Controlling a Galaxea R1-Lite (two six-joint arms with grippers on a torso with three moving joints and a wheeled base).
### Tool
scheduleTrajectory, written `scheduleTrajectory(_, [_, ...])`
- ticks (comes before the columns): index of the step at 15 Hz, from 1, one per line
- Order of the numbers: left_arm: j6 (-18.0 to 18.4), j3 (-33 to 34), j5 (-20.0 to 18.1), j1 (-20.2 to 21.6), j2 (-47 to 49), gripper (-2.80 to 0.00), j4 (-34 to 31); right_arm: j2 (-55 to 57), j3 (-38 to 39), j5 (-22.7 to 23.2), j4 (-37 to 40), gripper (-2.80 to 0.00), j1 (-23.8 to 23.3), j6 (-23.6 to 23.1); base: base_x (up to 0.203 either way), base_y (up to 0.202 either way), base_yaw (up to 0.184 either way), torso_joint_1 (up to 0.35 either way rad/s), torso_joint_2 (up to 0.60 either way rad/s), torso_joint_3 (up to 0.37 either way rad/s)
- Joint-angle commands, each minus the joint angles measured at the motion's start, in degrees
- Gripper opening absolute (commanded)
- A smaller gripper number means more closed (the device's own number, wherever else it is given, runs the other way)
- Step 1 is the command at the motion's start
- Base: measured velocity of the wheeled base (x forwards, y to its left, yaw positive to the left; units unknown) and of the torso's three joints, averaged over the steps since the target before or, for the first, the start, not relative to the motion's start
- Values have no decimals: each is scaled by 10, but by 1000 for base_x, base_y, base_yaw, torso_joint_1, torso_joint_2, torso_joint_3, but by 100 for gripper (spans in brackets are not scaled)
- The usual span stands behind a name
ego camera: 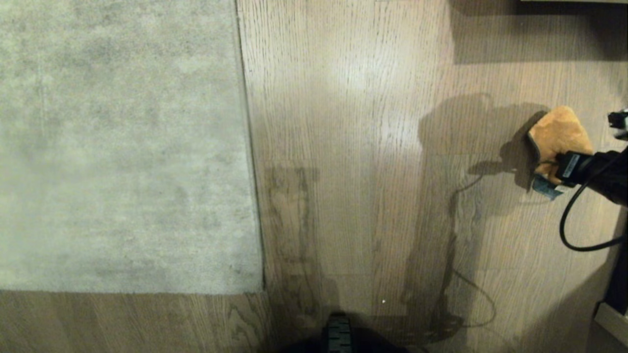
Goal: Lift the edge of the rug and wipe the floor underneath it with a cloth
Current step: Pick up the rag, then lift up the carpet
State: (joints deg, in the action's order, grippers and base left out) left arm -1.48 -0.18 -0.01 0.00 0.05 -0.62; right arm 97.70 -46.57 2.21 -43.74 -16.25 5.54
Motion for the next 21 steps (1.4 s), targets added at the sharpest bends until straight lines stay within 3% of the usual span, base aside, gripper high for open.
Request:
scheduleTrajectory(1, [0,0,0,0,0,-280,0,-48,20,1,-3,-280,-2,-4,0,0,0,0,0,0])
scheduleTrajectory(6, [0,0,0,0,0,-280,0,-159,104,0,-9,-280,-3,-41,0,0,0,0,0,0])
scheduleTrajectory(11, [0,0,0,0,0,-280,0,-332,242,2,2,-280,8,-67,0,0,0,0,0,0])
scheduleTrajectory(21, [0,0,0,0,0,-280,0,-640,453,-9,67,-280,136,-71,0,0,0,0,0,0])
